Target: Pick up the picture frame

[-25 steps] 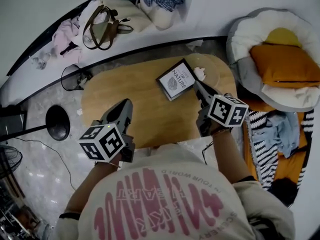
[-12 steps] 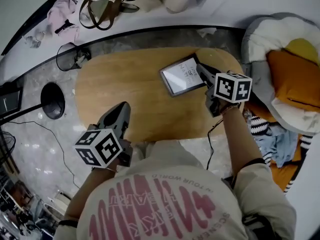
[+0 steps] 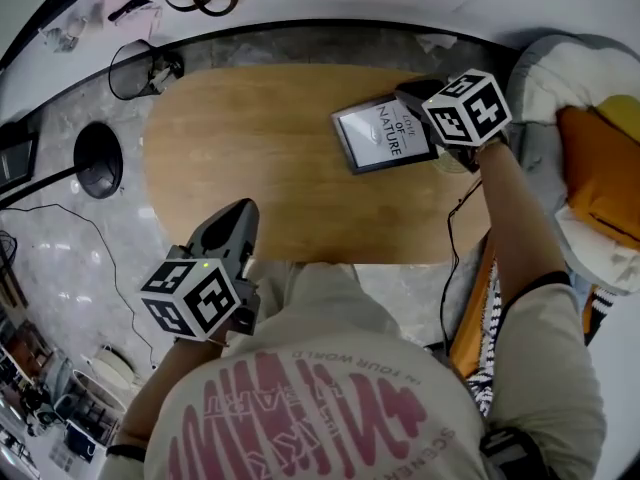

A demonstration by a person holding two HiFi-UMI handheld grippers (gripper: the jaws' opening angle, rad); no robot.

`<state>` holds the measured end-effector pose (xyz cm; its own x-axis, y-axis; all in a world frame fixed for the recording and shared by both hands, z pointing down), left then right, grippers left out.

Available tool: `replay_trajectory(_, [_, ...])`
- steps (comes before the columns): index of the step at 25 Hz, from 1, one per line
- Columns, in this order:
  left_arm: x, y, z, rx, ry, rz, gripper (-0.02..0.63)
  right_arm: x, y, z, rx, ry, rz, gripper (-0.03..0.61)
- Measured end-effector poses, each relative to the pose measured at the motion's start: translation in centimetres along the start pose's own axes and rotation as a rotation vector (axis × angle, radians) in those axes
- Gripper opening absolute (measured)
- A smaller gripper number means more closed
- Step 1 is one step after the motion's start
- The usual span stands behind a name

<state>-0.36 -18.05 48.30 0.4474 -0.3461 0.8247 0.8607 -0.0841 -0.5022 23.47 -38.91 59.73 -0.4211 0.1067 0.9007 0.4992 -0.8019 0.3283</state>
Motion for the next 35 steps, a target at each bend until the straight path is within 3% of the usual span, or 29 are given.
replay_trajectory(4, [-1.1,-1.8,1.4,-0.046,0.007,-0.029,0.004,2.4,-0.4,-0.6,-0.165,-0.175,-0.017,0.093])
replay_trajectory(8, [-2.1,-3.8,2.6,-0.100,0.011,-0.077,0.003,4.8,-0.5,0.1,-0.238,-0.376,-0.095,0.286])
replay_trajectory(10, [-2.4,-4.3,3.2,-0.123,0.018,-0.094,0.004,5.9,-0.4,0.5,-0.244,-0.459,-0.148,0.415])
replay_trajectory(12, [-2.8,-5.0,3.7,-0.141,0.022,-0.109,0.004,6.8,-0.3,0.8,-0.252,-0.541,-0.179,0.449])
replay_trajectory(18, [-4.3,-6.8,5.9,-0.221,0.019,-0.171,0.004,9.2,1.2,2.0,-0.386,-0.828,-0.165,0.446])
replay_trajectory(24, [-4.5,-7.6,7.3,-0.233,0.000,-0.187,0.003,10.5,1.4,3.4,-0.487,-1.069,-0.184,0.394])
replay_trajectory(29, [-4.7,-7.9,7.1,-0.241,0.014,-0.180,0.003,11.1,0.2,4.3,-0.539,-1.155,-0.219,0.328])
replay_trajectory(35, [-5.1,-8.3,7.3,-0.234,0.030,-0.165,0.003,10.1,-1.0,4.2,-0.531,-1.153,-0.230,0.227])
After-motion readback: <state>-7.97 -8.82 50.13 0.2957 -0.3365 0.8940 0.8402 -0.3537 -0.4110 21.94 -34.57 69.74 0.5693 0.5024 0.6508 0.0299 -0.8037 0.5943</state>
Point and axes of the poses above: the fingertips, and each gripper's own axes: x forward along the fingers, y to its right, z out of its underside, the point moved 4 cm from there along -x, backward along the fingers, and after that the axes turned 11 degrees about -y, right-handed, at the moved point
